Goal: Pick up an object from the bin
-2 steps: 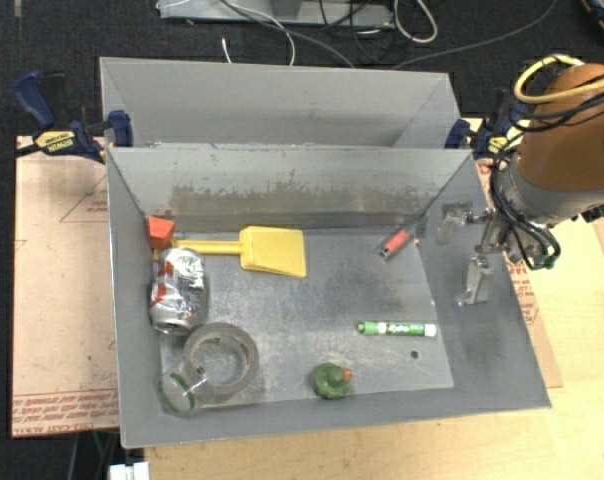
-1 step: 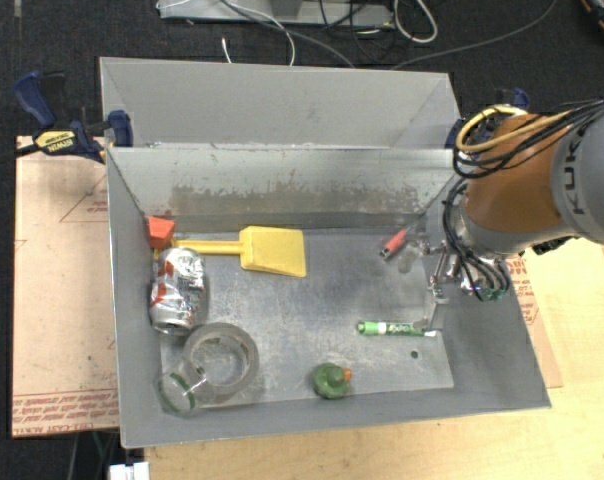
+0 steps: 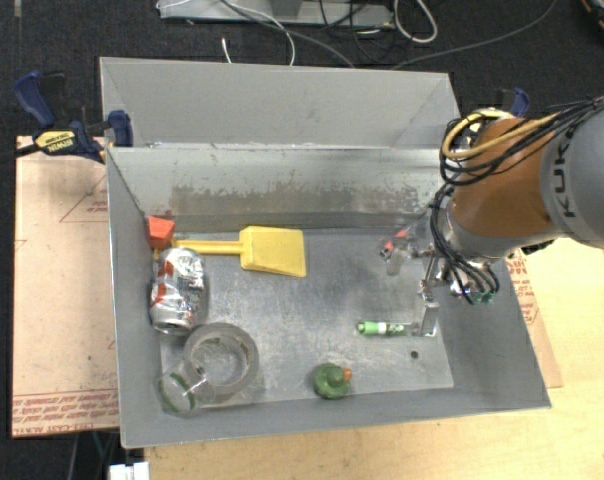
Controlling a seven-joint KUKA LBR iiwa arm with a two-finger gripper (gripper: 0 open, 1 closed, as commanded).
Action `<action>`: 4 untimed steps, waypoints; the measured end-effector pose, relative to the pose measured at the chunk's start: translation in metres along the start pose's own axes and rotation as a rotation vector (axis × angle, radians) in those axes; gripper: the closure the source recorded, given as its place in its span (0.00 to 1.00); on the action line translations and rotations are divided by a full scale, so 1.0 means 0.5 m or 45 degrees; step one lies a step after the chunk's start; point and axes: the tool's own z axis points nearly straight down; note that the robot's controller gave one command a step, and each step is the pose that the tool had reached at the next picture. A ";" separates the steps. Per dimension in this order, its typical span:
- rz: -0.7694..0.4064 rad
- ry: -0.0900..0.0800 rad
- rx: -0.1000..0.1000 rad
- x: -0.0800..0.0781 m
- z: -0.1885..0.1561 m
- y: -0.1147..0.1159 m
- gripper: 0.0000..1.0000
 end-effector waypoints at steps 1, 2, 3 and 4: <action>0.078 0.015 -0.007 0.027 0.018 0.034 0.00; 0.067 0.001 -0.003 0.028 0.090 0.023 0.00; 0.373 0.001 -0.005 0.030 0.085 -0.028 1.00; 0.373 0.001 -0.004 0.030 0.085 -0.028 1.00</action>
Offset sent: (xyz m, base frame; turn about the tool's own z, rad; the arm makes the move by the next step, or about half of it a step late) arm -0.0141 0.0106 -0.0429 0.0506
